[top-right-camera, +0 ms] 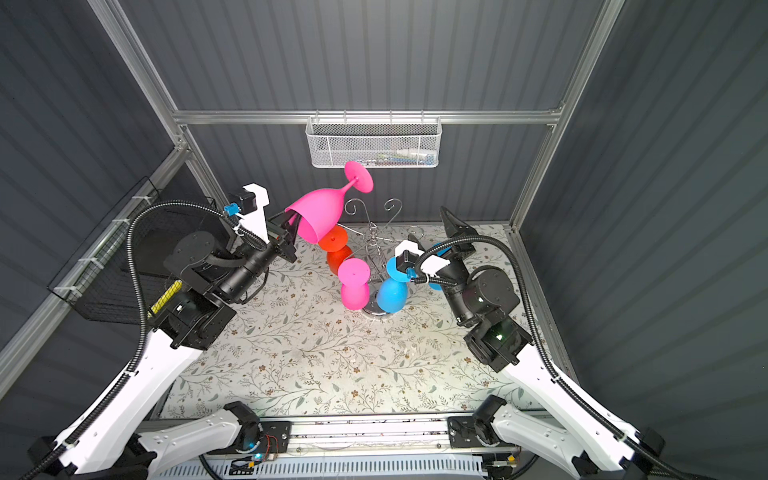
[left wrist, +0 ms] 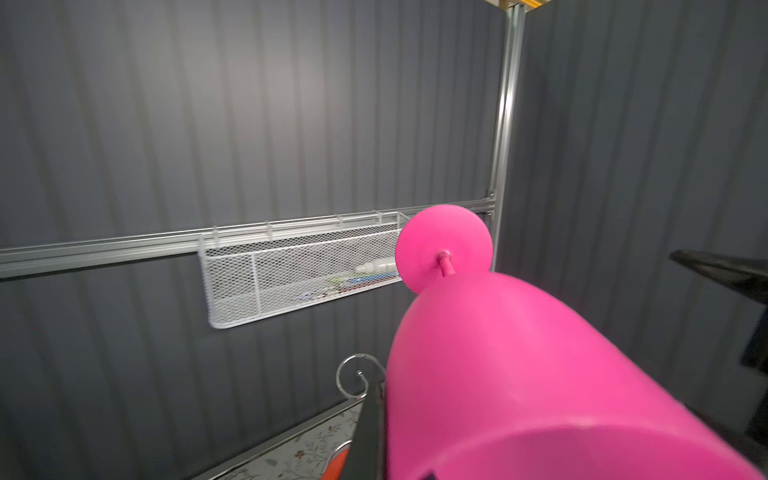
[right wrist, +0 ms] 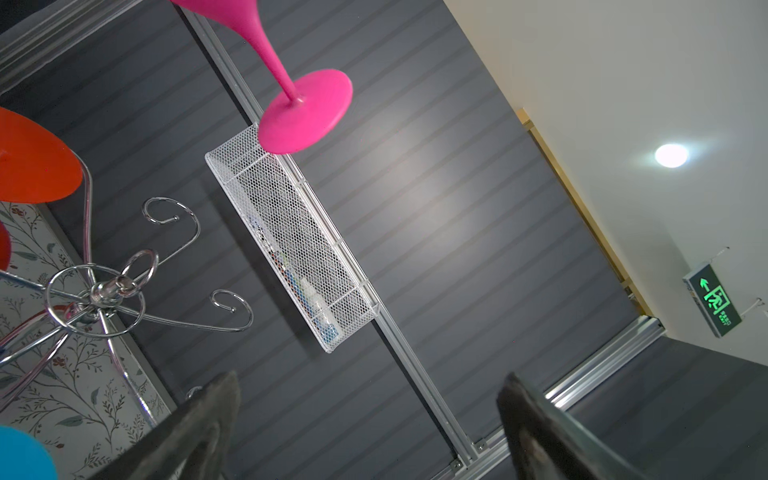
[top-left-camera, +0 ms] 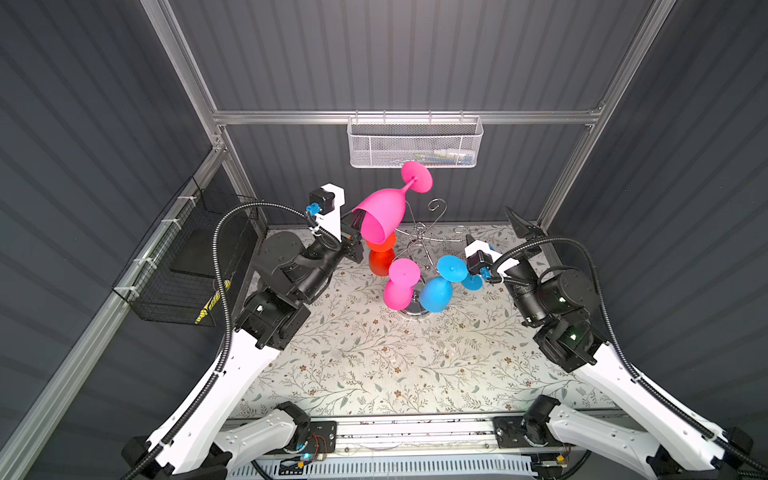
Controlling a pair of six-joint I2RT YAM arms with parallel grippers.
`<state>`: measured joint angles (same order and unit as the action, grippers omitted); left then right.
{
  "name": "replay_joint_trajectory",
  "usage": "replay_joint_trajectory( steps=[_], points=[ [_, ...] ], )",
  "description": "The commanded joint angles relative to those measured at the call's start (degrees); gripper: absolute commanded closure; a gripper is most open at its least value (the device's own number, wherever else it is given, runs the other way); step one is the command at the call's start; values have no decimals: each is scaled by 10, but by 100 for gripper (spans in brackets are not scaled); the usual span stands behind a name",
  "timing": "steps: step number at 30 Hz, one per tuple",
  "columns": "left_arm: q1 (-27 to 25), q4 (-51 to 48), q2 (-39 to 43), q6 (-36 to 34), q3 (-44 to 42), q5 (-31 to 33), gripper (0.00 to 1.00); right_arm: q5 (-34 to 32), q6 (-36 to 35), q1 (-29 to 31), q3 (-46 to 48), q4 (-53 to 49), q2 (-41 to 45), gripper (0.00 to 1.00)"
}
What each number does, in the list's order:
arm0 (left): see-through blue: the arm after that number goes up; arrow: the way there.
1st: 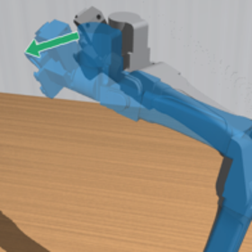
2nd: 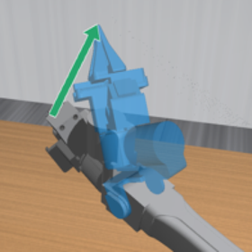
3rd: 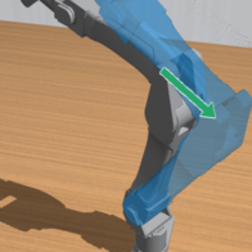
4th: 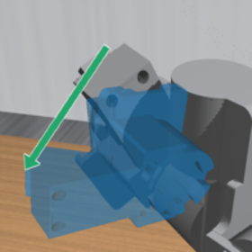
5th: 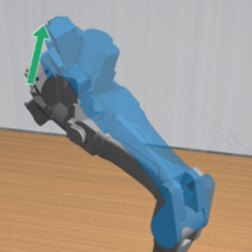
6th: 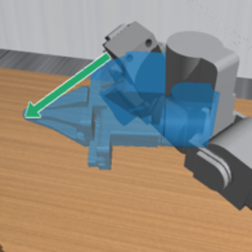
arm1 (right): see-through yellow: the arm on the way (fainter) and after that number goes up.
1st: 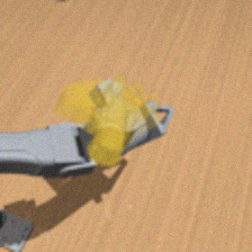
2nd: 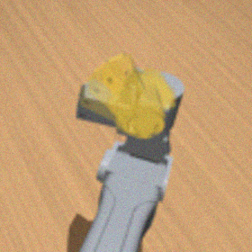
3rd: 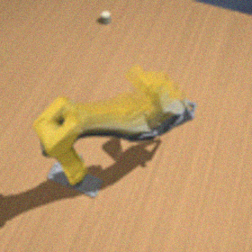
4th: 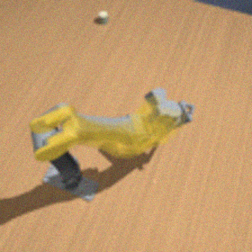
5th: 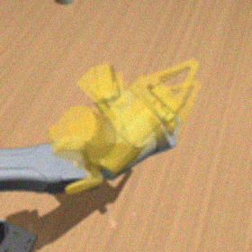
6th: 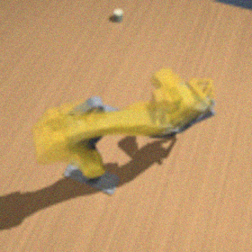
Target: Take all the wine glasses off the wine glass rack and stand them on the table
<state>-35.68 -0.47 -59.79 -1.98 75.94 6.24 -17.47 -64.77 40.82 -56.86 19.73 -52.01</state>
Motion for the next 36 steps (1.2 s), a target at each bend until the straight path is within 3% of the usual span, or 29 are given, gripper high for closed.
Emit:
replay_joint_trajectory(
  steps=[1,8,14,22,25,30,36],
  points=[
    [-1,-1,30,-74,-17,116,100,-16,42,4,6,3,18,1],
    [-2,-41,69,-153,-34,215,100,-28,64,4,27,0,34,1],
    [-2,-55,78,-178,-56,299,100,-47,96,4,40,-2,44,1],
    [0,-113,9,-160,-32,306,100,-84,157,4,38,2,51,1],
    [30,-143,-22,-125,-28,275,100,-88,164,3,40,2,54,1],
    [173,-203,-72,-19,-12,117,100,-90,171,3,42,-3,70,1],
    [281,-330,-235,23,99,-32,100,-101,161,3,38,-9,87,1]
  ],
)
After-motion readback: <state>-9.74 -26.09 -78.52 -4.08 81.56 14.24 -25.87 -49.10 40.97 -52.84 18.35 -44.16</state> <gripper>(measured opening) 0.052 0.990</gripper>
